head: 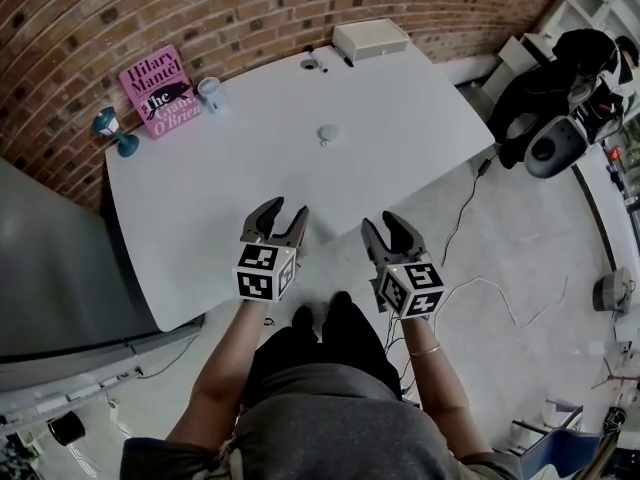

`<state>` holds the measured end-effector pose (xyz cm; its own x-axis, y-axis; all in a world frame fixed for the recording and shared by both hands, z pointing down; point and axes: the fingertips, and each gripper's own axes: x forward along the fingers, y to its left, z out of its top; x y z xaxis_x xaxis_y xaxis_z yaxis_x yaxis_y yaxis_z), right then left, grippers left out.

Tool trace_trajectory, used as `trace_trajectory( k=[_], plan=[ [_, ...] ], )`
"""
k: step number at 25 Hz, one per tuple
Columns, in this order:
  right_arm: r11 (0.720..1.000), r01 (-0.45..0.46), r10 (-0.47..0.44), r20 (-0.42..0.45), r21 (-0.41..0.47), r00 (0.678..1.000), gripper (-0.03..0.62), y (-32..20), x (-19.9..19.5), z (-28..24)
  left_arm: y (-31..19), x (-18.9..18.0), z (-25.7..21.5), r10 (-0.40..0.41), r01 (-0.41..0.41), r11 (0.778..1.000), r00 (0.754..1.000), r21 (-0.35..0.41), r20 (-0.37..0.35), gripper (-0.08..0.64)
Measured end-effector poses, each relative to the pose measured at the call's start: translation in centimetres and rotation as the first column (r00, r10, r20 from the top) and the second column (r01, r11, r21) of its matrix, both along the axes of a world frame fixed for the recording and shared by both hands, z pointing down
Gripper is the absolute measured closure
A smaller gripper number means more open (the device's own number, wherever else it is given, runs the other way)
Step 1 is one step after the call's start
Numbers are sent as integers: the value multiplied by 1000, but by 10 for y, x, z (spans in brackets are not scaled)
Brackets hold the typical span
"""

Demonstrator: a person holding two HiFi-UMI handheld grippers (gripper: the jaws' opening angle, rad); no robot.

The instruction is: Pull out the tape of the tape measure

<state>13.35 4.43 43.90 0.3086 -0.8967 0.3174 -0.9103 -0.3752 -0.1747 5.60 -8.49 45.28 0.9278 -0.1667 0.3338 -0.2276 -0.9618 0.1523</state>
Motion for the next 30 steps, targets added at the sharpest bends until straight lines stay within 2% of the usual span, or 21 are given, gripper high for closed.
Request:
trace_trajectory(
  k=[4,10,17,22,30],
  plan=[
    [999,39,-39,-14,-8,999,417,-19,19,2,-12,11,3,-20,20,1000,1000,4,9,373],
    [992,127,-128,-20,-22,992,416,-52,60,10,-33,33,11,-92,92,996,995,4,33,373],
    [959,277,-279,-31,-58,960,414,-97,117,18,-54,66,11,-199,198,980,978,12,62,360],
    [907,412,-416,-24,-89,909,411,-132,144,27,-63,76,12,-313,314,949,946,1,80,362],
    [793,583,-596,-33,-176,802,408,-170,166,55,-68,90,22,-450,454,891,886,-11,109,362]
  ],
)
